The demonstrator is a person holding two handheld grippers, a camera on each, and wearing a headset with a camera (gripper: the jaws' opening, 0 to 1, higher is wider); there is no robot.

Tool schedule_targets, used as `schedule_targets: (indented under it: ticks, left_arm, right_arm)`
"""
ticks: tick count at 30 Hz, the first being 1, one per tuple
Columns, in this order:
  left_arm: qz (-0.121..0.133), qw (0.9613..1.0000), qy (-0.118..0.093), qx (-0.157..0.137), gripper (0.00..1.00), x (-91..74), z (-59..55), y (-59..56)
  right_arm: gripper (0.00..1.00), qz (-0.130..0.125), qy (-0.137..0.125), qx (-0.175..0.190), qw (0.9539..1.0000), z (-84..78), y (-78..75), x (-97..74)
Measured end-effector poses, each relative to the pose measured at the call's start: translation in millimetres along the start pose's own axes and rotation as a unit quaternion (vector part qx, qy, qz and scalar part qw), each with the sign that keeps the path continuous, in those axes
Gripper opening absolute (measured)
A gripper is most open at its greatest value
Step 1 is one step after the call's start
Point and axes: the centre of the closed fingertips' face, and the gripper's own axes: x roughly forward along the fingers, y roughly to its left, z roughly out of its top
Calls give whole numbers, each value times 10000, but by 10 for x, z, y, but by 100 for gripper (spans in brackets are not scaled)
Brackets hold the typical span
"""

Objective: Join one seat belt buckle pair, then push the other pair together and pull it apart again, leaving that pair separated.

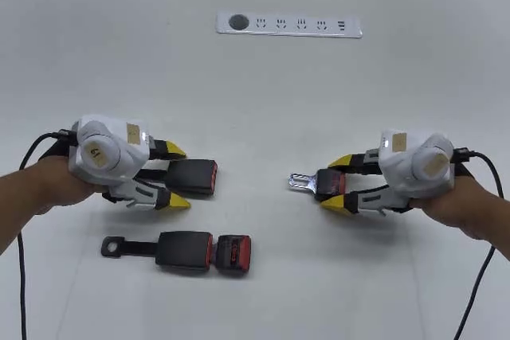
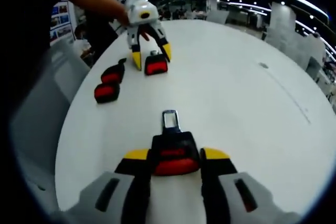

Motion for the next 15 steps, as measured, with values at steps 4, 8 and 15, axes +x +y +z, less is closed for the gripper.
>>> schedule_targets:
  ticks: [4, 8, 15]
  left_arm:
    - [5, 10000, -6, 40, 43, 56, -31, -6]
    - [2, 10000, -47, 57, 38, 65, -21, 4]
    - [-36, 9999, -87, 44, 37, 55, -4, 24]
  right_arm:
    - [37, 67, -73, -118, 9999, -13, -5, -2]
    - [36, 116, -245, -119, 9996, 17, 8, -19]
    - [36, 225, -458, -129, 9986, 55, 32, -32]
